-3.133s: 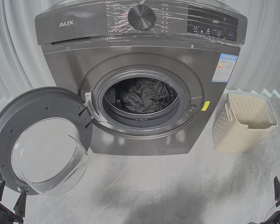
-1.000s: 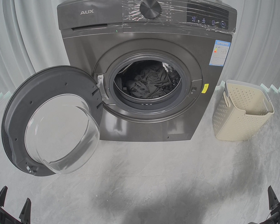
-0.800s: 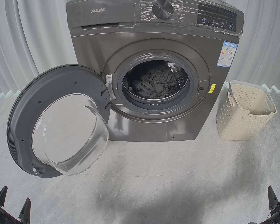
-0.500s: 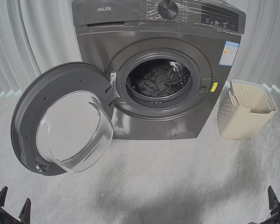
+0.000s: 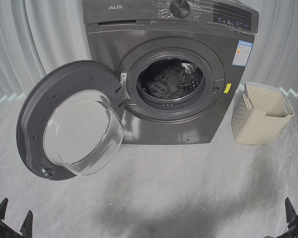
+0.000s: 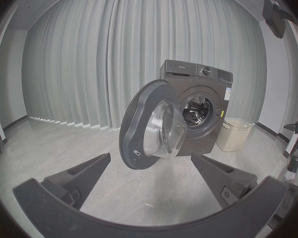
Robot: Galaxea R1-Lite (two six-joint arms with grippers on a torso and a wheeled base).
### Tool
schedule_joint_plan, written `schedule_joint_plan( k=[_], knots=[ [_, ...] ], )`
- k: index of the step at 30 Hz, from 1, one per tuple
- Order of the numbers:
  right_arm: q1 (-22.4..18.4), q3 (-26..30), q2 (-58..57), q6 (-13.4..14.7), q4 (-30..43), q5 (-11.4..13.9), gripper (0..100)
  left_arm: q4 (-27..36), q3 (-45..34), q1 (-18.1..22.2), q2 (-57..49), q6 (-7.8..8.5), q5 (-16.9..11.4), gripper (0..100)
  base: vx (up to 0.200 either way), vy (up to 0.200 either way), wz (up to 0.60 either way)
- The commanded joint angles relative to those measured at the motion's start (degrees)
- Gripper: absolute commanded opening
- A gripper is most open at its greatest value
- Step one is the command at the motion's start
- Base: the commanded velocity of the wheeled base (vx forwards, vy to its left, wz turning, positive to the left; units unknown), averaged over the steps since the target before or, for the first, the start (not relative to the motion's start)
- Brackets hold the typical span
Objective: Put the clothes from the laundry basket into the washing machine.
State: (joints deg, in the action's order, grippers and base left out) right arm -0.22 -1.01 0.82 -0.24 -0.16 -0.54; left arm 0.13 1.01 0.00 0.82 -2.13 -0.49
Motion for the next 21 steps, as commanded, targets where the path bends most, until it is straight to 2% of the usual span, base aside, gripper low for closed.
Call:
schedule_joint_plan(
  k=[1,9,15,19,21],
  knots=[
    [-0.04,1.01,-0.55,-0.02,-0.02,0.01,100,0.04,-0.92,0.00,-0.82,0.02,-0.04,100,0.000,0.200,0.00],
    [-0.04,1.01,-0.55,-0.02,-0.02,0.01,100,0.04,-0.92,0.00,-0.82,0.02,-0.04,100,0.000,0.200,0.00],
    [-0.04,1.01,-0.55,-0.02,-0.02,0.01,100,-0.05,-1.01,0.00,-0.82,0.90,-0.04,100,0.000,0.200,0.00],
    [-0.04,1.01,-0.55,-0.02,-0.02,0.01,100,-0.05,-1.01,0.00,-0.82,1.87,-0.30,100,0.000,0.000,0.00],
    [-0.04,1.01,-0.55,-0.02,-0.02,0.01,100,-0.05,-1.01,0.00,-0.82,1.78,-0.39,100,0.000,0.000,0.00]
  ],
)
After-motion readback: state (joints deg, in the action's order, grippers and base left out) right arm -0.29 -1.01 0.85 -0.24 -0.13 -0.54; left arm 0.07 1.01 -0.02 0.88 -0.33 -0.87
